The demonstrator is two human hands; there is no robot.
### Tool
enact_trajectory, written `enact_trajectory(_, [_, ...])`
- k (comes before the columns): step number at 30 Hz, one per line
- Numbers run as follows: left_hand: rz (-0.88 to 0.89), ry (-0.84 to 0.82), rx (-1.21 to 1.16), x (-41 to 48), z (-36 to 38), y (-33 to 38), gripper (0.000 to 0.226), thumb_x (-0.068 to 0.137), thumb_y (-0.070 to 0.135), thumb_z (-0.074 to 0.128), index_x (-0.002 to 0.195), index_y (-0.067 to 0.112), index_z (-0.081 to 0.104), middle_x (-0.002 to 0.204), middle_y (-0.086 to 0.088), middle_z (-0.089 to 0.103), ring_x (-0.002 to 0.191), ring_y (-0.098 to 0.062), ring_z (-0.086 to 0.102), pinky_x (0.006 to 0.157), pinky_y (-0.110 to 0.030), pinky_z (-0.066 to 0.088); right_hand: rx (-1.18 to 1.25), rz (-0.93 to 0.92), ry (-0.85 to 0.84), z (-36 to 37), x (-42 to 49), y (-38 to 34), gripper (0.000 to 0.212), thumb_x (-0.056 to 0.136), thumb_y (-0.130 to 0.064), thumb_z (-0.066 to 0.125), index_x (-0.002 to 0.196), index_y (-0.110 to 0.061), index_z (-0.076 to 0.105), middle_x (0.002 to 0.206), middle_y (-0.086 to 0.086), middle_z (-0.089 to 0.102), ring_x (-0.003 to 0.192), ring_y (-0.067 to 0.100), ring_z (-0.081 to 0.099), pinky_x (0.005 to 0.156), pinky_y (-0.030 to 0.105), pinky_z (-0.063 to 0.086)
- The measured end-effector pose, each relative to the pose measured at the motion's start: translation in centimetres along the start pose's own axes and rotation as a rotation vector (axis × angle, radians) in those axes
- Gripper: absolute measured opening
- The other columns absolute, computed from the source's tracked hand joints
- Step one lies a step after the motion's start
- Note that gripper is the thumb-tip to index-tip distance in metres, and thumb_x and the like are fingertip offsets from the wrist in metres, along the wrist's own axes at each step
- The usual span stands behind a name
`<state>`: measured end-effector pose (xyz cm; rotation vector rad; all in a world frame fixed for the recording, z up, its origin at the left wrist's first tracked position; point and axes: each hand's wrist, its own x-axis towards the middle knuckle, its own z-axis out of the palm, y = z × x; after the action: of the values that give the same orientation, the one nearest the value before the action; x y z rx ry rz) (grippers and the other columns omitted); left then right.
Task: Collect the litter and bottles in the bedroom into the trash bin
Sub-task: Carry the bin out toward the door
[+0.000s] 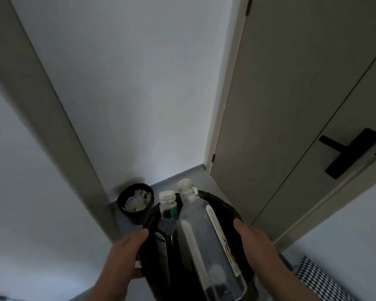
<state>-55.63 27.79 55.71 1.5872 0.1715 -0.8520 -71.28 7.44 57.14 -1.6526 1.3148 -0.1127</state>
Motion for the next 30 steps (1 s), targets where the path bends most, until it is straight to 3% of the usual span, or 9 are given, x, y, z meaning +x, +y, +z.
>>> enact_trajectory(5, [-0.016,0.035,-0.007,6.9,4.3,3.4,0.025,0.087,0.029,0.063,0.090,0.005,0.069,0.086,-0.019,0.066,0.080,-0.030,0.060,0.058,-0.036,0.054,0.032,-0.013,-0.037,-0.8,8.6,-3.4,0.049,0.091,-0.047,0.047,0.098,-0.001,0.064,0.087,0.004,0.068,0.082,0.022,0.062,0.090,0.039,0.047])
enact_trajectory(8, [-0.042,0.101,-0.038,11.0,7.5,5.4,0.023,0.087,0.025,0.063,0.090,0.003,0.068,0.078,-0.016,0.064,0.072,-0.029,0.058,0.054,-0.031,0.049,0.074,0.001,-0.108,-1.2,14.6,-5.6,0.054,0.084,-0.054,0.049,0.100,-0.003,0.058,0.101,0.003,0.069,0.086,0.025,0.063,0.097,0.045,0.046])
enact_trajectory(10, [-0.053,0.138,-0.053,13.8,9.6,7.0,0.024,0.086,0.025,0.063,0.094,0.003,0.068,0.081,-0.016,0.065,0.073,-0.029,0.058,0.050,-0.028,0.047,0.085,0.003,-0.160,-1.8,18.9,-7.4,0.052,0.085,-0.052,0.049,0.098,-0.003,0.057,0.100,0.001,0.068,0.081,0.022,0.062,0.098,0.044,0.046])
enact_trajectory(13, [-0.117,0.181,-0.082,17.9,12.5,9.5,0.028,0.087,0.026,0.063,0.100,0.002,0.066,0.091,-0.016,0.064,0.083,-0.030,0.059,0.055,-0.032,0.048,0.024,-0.031,-0.221,-3.0,24.8,-10.3,0.042,0.091,-0.045,0.048,0.084,-0.007,0.063,0.080,-0.004,0.061,0.072,0.013,0.055,0.088,0.035,0.048])
enact_trajectory(17, [-0.131,0.224,-0.125,22.4,15.4,12.7,0.031,0.088,0.031,0.061,0.105,0.006,0.065,0.100,-0.018,0.065,0.087,-0.031,0.060,0.059,-0.034,0.051,0.027,-0.079,-0.299,-3.6,31.4,-15.2,0.024,0.094,-0.045,0.047,0.087,-0.023,0.055,0.078,-0.008,0.052,0.071,0.008,0.050,0.066,0.028,0.043])
enact_trajectory(22, [-0.107,0.265,-0.136,27.9,16.7,15.8,0.032,0.089,0.036,0.059,0.108,0.012,0.066,0.110,-0.016,0.065,0.093,-0.029,0.061,0.058,-0.031,0.051,-0.063,-0.092,-0.341,-1.8,38.6,-20.0,0.028,0.090,-0.045,0.049,0.081,-0.021,0.060,0.083,-0.001,0.061,0.080,0.018,0.059,0.077,0.033,0.049])
enact_trajectory(30, [-0.136,0.336,-0.161,40.7,17.1,18.6,0.032,0.087,0.033,0.061,0.110,0.010,0.063,0.105,-0.016,0.066,0.094,-0.032,0.063,0.054,-0.031,0.053,-0.177,-0.004,-0.404,5.6,51.7,-24.5,0.043,0.085,-0.053,0.048,0.105,-0.016,0.058,0.094,0.005,0.060,0.090,0.025,0.060,0.089,0.040,0.050])
